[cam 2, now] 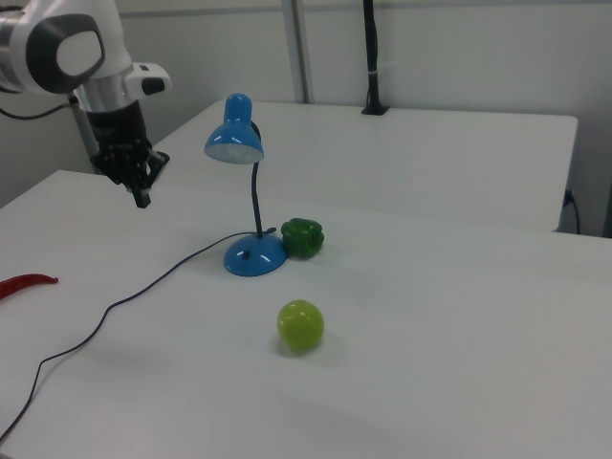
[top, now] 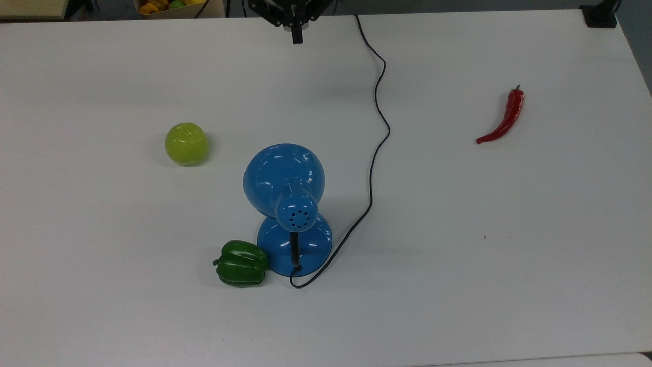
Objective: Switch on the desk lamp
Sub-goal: 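Move the gripper down toward the switch on the blue lamp base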
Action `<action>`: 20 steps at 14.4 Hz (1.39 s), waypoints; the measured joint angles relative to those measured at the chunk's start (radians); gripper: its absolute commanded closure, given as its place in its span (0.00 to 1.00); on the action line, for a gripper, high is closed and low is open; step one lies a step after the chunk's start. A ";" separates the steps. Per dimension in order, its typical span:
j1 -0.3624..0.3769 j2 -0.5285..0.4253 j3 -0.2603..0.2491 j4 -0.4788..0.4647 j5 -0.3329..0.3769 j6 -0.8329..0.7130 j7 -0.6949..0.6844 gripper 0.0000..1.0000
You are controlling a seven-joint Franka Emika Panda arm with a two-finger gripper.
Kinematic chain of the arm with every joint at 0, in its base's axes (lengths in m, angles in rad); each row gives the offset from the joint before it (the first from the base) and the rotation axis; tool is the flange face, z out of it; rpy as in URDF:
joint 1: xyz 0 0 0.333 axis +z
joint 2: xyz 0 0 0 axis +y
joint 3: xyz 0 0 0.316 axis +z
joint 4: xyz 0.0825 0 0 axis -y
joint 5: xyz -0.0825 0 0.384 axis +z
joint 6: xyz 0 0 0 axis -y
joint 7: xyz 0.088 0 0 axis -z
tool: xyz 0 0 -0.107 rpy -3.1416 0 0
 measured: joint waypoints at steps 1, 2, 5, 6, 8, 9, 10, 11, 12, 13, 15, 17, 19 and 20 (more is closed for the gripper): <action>0.000 0.007 -0.001 -0.009 0.000 0.005 -0.002 1.00; 0.000 0.013 -0.001 -0.017 0.000 0.022 -0.003 1.00; -0.001 0.033 -0.004 -0.070 -0.002 0.121 -0.003 1.00; -0.001 0.045 -0.006 -0.089 -0.004 0.156 -0.003 1.00; -0.001 0.058 -0.007 -0.115 -0.014 0.216 -0.003 1.00; -0.001 0.067 -0.008 -0.144 -0.018 0.277 -0.003 1.00; -0.001 0.073 -0.008 -0.161 -0.019 0.309 -0.003 1.00; -0.001 0.079 -0.008 -0.173 -0.020 0.333 -0.003 1.00; -0.001 0.092 -0.008 -0.185 -0.021 0.366 -0.003 1.00; -0.001 0.108 -0.008 -0.190 -0.021 0.405 -0.003 1.00; -0.001 0.140 -0.008 -0.193 -0.023 0.479 0.003 1.00; -0.001 0.179 -0.011 -0.193 -0.041 0.556 0.020 1.00; -0.001 0.214 -0.013 -0.193 -0.047 0.630 0.029 1.00; -0.001 0.228 -0.017 -0.193 -0.047 0.663 0.031 1.00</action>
